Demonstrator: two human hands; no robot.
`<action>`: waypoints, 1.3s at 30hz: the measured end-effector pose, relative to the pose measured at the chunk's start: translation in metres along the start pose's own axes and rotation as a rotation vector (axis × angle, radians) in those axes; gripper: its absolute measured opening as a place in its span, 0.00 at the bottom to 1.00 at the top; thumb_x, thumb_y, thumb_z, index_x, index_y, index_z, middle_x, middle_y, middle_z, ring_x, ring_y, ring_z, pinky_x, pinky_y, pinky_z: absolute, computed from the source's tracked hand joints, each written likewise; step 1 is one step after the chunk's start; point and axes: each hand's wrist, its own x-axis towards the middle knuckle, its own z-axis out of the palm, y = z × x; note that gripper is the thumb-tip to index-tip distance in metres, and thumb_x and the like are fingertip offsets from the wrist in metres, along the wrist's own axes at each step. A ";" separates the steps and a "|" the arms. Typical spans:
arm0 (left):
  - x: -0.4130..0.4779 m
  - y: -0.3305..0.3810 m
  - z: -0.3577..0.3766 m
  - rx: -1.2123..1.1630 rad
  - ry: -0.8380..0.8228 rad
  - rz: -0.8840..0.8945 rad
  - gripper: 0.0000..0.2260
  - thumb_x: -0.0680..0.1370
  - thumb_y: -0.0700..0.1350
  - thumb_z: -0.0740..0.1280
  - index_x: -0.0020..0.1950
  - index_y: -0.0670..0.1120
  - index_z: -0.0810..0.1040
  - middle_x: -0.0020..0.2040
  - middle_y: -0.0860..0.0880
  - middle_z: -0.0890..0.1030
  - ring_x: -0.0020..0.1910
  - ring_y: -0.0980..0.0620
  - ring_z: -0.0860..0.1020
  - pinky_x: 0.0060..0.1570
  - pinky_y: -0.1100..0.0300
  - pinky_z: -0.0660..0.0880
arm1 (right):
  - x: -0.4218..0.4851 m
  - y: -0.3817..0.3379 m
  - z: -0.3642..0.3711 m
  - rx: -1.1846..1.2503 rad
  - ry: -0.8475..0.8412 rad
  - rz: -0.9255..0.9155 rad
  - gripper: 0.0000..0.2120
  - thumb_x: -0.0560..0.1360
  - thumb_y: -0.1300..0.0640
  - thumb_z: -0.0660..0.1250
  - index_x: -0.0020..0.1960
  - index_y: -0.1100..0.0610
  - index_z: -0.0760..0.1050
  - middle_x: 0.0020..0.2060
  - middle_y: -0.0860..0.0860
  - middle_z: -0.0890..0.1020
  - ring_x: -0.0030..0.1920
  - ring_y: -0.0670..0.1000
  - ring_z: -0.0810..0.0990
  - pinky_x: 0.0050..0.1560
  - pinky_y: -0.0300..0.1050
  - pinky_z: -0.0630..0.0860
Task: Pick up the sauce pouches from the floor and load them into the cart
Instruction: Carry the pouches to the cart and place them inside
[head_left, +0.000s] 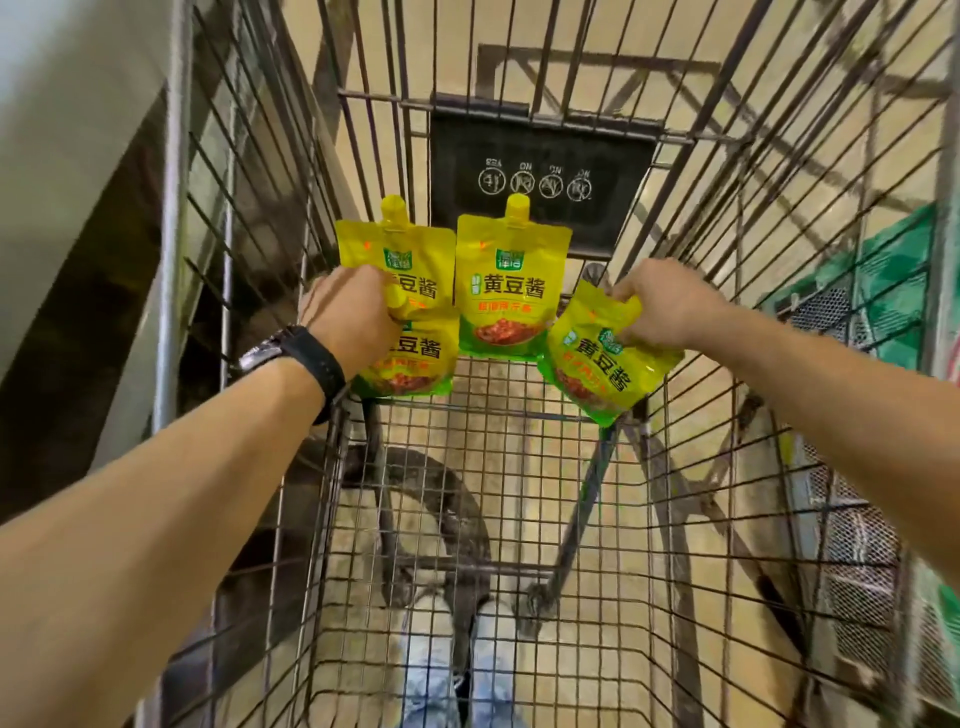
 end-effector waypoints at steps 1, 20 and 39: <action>0.001 0.000 -0.001 0.002 0.002 -0.005 0.06 0.76 0.43 0.70 0.51 0.44 0.82 0.49 0.40 0.83 0.48 0.38 0.81 0.44 0.52 0.74 | 0.000 0.001 -0.004 -0.035 0.018 -0.006 0.17 0.69 0.62 0.74 0.58 0.56 0.81 0.51 0.58 0.81 0.56 0.61 0.79 0.54 0.49 0.74; 0.001 -0.003 0.006 0.017 0.095 0.000 0.16 0.74 0.56 0.74 0.60 0.53 0.82 0.55 0.44 0.85 0.54 0.40 0.82 0.50 0.51 0.78 | 0.040 0.013 -0.034 -0.126 0.013 0.041 0.21 0.68 0.52 0.77 0.60 0.52 0.79 0.56 0.59 0.79 0.59 0.61 0.77 0.56 0.51 0.75; 0.000 -0.013 -0.003 0.035 0.108 -0.038 0.21 0.71 0.34 0.68 0.60 0.52 0.82 0.55 0.40 0.82 0.56 0.35 0.79 0.53 0.46 0.77 | 0.029 0.012 -0.012 0.058 0.005 -0.072 0.17 0.70 0.57 0.74 0.58 0.54 0.79 0.57 0.56 0.80 0.58 0.57 0.77 0.51 0.43 0.68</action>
